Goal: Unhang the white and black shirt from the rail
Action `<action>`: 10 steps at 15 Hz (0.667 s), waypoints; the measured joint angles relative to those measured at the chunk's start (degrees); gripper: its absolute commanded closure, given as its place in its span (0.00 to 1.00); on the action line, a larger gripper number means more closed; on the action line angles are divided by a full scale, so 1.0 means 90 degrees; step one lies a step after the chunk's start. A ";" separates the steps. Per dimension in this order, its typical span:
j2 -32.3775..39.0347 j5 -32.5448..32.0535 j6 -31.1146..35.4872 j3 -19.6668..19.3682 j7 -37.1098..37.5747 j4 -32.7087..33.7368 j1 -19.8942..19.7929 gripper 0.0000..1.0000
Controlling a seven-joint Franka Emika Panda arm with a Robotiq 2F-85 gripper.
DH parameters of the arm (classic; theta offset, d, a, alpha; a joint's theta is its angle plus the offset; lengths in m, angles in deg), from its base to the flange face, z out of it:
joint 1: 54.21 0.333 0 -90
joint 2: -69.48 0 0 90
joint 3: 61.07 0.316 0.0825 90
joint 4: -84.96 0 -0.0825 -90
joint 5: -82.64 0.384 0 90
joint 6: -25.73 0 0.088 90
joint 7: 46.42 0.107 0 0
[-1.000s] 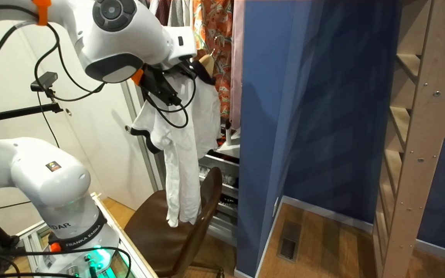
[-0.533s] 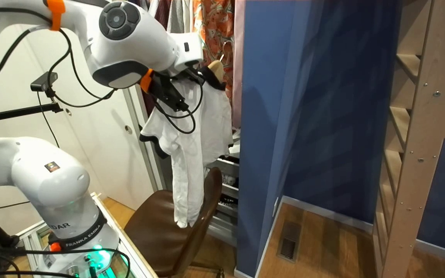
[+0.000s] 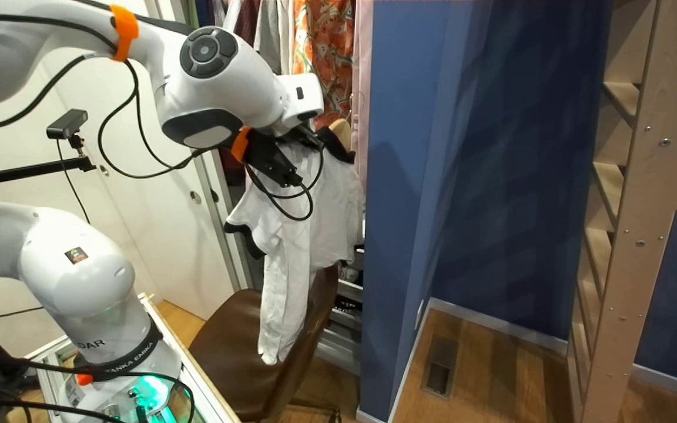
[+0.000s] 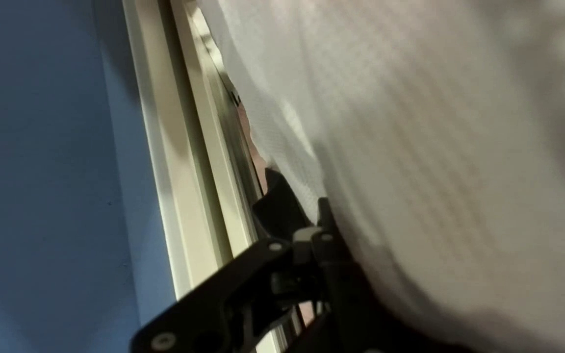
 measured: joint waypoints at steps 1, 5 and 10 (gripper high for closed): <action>0.0102 -0.0001 0.0038 0.0000 -0.0095 0.0000 -0.0046 0.81; 0.0386 -0.0001 0.0182 -0.0003 -0.0280 -0.0001 -0.0111 0.81; 0.0433 -0.0046 0.0184 -0.0061 -0.0269 -0.0002 -0.0080 0.95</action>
